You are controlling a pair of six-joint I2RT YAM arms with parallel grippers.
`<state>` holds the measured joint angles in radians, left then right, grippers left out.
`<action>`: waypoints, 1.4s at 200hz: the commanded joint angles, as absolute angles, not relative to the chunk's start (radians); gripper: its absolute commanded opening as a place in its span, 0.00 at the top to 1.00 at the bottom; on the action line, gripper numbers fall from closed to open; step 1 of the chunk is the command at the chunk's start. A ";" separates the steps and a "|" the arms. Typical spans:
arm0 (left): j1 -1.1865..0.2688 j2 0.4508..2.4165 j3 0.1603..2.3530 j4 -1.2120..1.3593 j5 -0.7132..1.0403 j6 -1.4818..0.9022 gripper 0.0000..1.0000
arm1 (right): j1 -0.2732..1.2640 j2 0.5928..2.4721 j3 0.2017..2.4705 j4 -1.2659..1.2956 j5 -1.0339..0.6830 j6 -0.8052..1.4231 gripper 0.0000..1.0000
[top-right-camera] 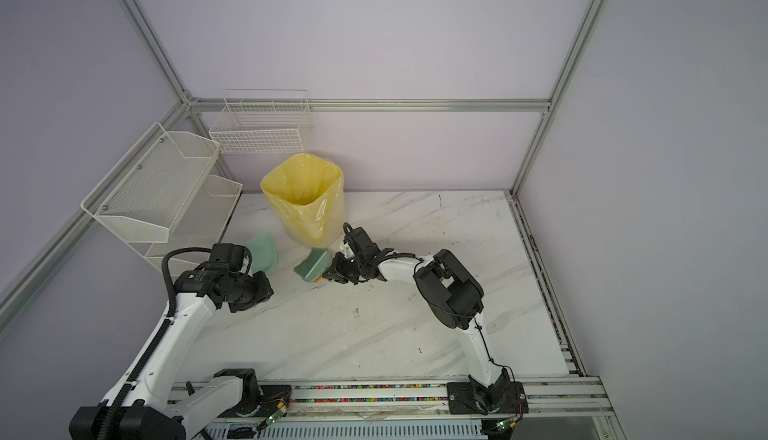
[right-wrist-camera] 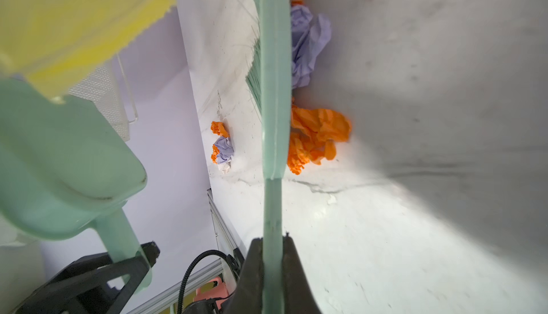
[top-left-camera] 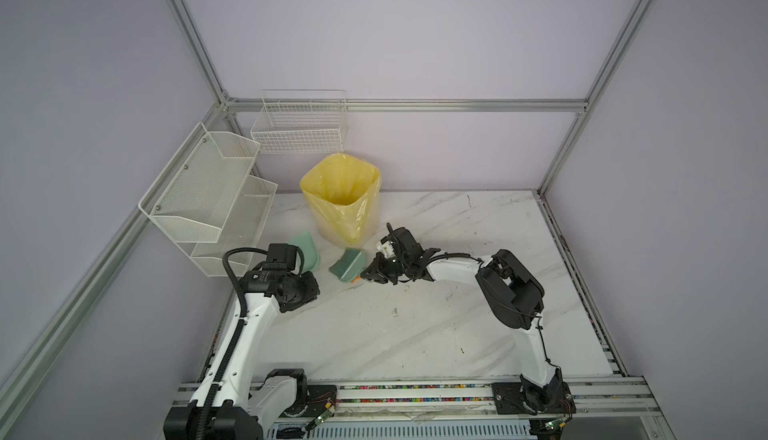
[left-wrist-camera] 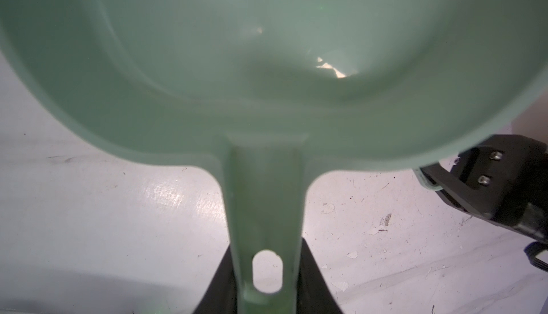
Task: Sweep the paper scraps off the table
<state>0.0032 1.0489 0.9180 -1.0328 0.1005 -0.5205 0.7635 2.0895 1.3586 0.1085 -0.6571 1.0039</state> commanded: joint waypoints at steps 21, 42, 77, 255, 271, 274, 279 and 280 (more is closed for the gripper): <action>-0.058 1.079 0.900 -1.005 0.110 -0.514 1.00 | 0.692 1.897 1.178 0.027 -0.656 0.925 1.00; -0.114 1.088 0.901 -1.005 0.084 -0.531 1.00 | 0.666 1.812 1.084 -0.022 -0.665 0.881 1.00; -0.226 1.108 0.893 -0.980 0.058 -0.610 1.00 | 0.621 1.641 0.917 -0.097 -0.669 0.847 1.00; -0.656 1.182 0.933 -0.923 0.075 -0.719 1.00 | 0.477 1.496 1.412 -0.814 -0.176 0.369 1.00; -0.686 1.203 0.950 -0.955 0.071 -0.725 1.00 | 0.477 1.527 1.468 -0.869 -0.155 0.285 1.00; -0.693 1.208 0.953 -0.963 0.070 -0.725 1.00 | 0.477 1.531 1.472 -0.873 -0.156 0.272 1.00; -0.701 1.217 0.959 -0.975 0.068 -0.726 1.00 | 0.477 1.535 1.477 -0.877 -0.160 0.266 1.00; -0.703 1.219 0.960 -0.977 0.067 -0.726 1.00 | 0.477 1.536 1.478 -0.878 -0.161 0.266 1.00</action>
